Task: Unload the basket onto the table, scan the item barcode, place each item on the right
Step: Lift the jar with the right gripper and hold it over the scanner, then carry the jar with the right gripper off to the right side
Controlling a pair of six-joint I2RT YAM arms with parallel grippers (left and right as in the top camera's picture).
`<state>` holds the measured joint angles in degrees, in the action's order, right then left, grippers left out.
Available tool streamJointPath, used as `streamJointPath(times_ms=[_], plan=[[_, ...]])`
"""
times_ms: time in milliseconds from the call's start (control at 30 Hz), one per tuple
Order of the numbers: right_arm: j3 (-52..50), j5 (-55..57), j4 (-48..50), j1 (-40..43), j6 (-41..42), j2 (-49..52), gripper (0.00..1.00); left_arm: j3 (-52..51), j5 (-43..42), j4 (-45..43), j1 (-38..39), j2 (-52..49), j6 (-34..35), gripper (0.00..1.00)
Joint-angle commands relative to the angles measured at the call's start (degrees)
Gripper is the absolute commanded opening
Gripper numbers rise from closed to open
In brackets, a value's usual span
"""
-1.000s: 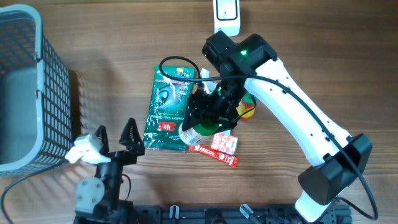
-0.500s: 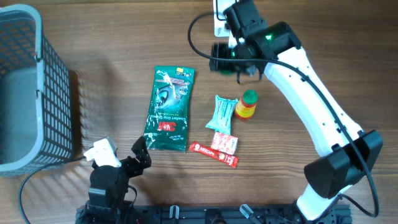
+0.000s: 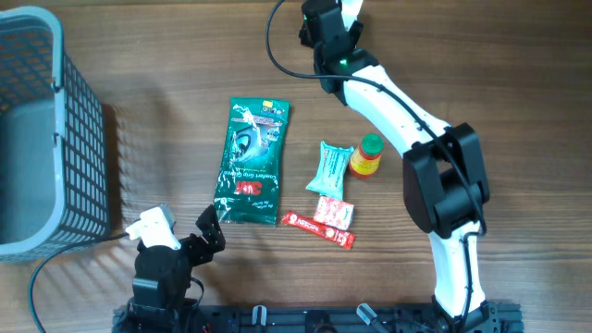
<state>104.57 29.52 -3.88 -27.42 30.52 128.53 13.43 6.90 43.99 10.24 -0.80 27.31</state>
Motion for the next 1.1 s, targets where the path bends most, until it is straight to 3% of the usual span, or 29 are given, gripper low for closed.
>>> streamJointPath(times_ms=[0,133,300,567,767,833,933,1067], plan=[[0.9,5.7,8.0,0.6,-7.5,2.8,0.53,-0.4,-0.5,0.1,0.4,0.3,0.0,1.00],[0.9,5.7,15.2,2.3,-9.5,7.0,0.53,-0.4,-0.5,0.0,0.4,0.3,0.0,1.00],[1.0,5.0,16.9,3.0,-9.7,7.0,0.51,-0.4,-0.5,0.0,0.4,0.3,0.0,1.00],[1.0,5.2,-0.2,8.7,-12.3,-10.7,0.52,-0.4,-0.5,0.0,0.4,0.3,0.0,1.00],[0.9,1.9,-24.8,30.0,-5.7,-17.4,0.56,-0.4,-0.5,0.0,0.4,0.3,0.0,1.00],[0.9,-10.7,-35.1,44.3,2.0,-16.9,0.56,-0.4,-0.5,0.1,0.4,0.3,0.0,1.00],[0.9,-22.2,-40.3,58.6,6.2,-14.3,0.56,-0.4,-0.5,0.0,0.4,0.3,0.0,1.00],[0.9,-24.5,-42.3,70.2,5.4,-7.3,0.56,-0.4,-0.5,0.1,0.4,0.3,0.0,1.00]])
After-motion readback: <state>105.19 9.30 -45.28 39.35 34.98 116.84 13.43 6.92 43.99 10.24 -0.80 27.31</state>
